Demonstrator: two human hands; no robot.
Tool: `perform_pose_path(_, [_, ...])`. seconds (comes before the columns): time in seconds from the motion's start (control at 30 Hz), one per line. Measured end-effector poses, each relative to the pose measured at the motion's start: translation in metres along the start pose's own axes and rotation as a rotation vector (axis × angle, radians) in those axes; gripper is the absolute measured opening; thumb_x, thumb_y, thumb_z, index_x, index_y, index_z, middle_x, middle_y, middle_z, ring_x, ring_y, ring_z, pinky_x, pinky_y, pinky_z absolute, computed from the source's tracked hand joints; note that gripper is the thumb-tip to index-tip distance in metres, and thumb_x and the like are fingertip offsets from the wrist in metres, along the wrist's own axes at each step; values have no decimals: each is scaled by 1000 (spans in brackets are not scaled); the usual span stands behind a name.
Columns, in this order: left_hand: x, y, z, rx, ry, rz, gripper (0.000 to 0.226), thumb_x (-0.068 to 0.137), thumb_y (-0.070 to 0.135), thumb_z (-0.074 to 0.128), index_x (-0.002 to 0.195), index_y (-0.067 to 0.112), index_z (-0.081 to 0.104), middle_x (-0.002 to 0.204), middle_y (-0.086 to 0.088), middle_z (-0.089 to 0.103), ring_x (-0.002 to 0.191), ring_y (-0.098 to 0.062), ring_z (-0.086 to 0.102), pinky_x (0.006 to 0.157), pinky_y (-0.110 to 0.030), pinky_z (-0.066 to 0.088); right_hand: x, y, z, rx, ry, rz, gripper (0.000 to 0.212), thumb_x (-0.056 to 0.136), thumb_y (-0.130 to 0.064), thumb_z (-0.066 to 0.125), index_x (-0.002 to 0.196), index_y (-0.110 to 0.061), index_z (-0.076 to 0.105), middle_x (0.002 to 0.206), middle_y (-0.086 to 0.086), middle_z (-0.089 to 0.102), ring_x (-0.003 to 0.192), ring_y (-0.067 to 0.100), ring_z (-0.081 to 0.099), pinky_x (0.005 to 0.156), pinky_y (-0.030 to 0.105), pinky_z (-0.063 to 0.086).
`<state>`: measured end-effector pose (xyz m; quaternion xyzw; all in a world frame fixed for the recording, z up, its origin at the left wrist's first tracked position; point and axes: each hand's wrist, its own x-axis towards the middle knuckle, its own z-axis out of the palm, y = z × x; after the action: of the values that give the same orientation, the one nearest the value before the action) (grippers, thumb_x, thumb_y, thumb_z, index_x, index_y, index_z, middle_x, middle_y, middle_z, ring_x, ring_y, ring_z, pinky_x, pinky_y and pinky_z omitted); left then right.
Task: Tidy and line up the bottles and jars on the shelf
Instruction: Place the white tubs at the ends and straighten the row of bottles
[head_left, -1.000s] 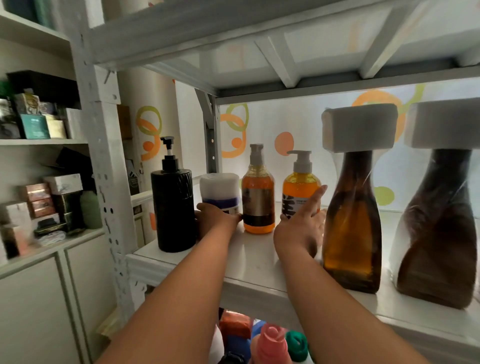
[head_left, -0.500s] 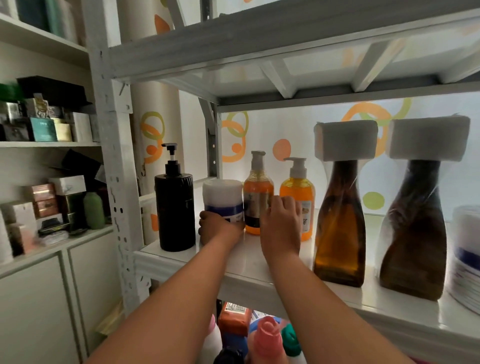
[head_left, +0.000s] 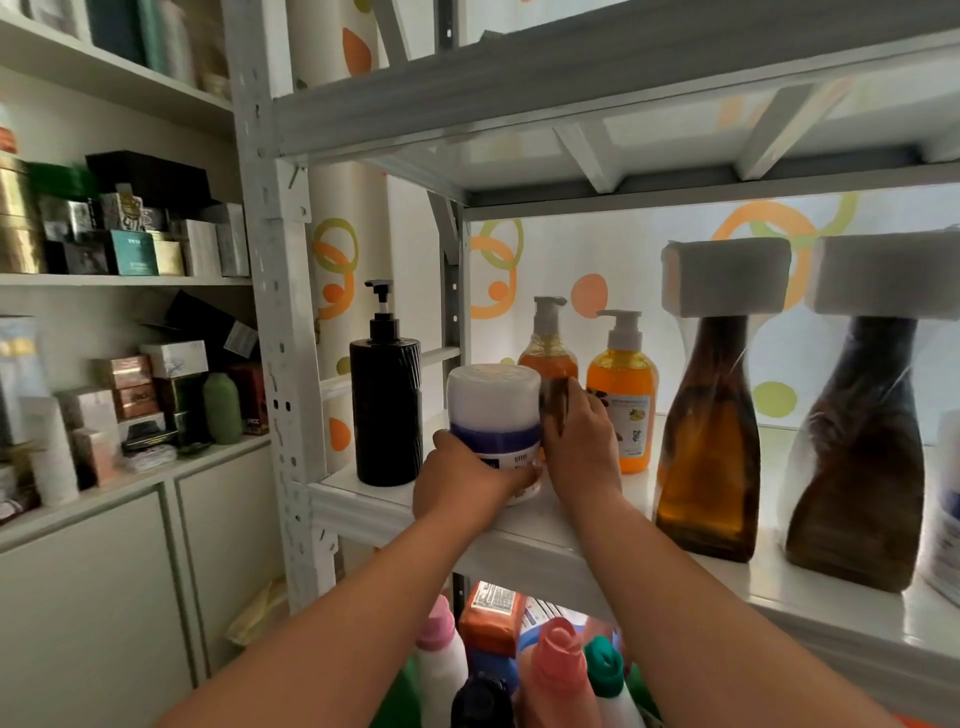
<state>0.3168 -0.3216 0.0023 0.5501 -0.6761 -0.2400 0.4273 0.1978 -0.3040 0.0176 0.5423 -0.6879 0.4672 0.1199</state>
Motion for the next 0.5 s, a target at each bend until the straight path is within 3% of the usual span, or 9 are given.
perform_pose_path(0.23, [-28,-6,-26,-1,35,104,85,58,54,81,127,24,44,124,4,59,111,-16,59,77,-23,47,-4,-1,2,-82,-70,65,58,94,-23,52,143,-8,26,140,15,35,126,26,42,105,32,37])
perform_pose_path(0.33, [-32,-10,-33,3,34,131,85,59,55,81,128,25,43,123,6,59,110,-14,58,76,-20,45,-4,-2,2,-53,-45,91,55,92,-26,54,140,-9,32,137,15,38,120,25,48,102,31,39])
perform_pose_path(0.5, [-31,-15,-38,-37,-40,148,88,59,58,79,131,25,40,126,5,57,113,-15,57,82,-23,48,-4,-4,4,-44,-22,113,57,90,-25,58,138,-7,34,138,15,40,121,29,49,102,36,41])
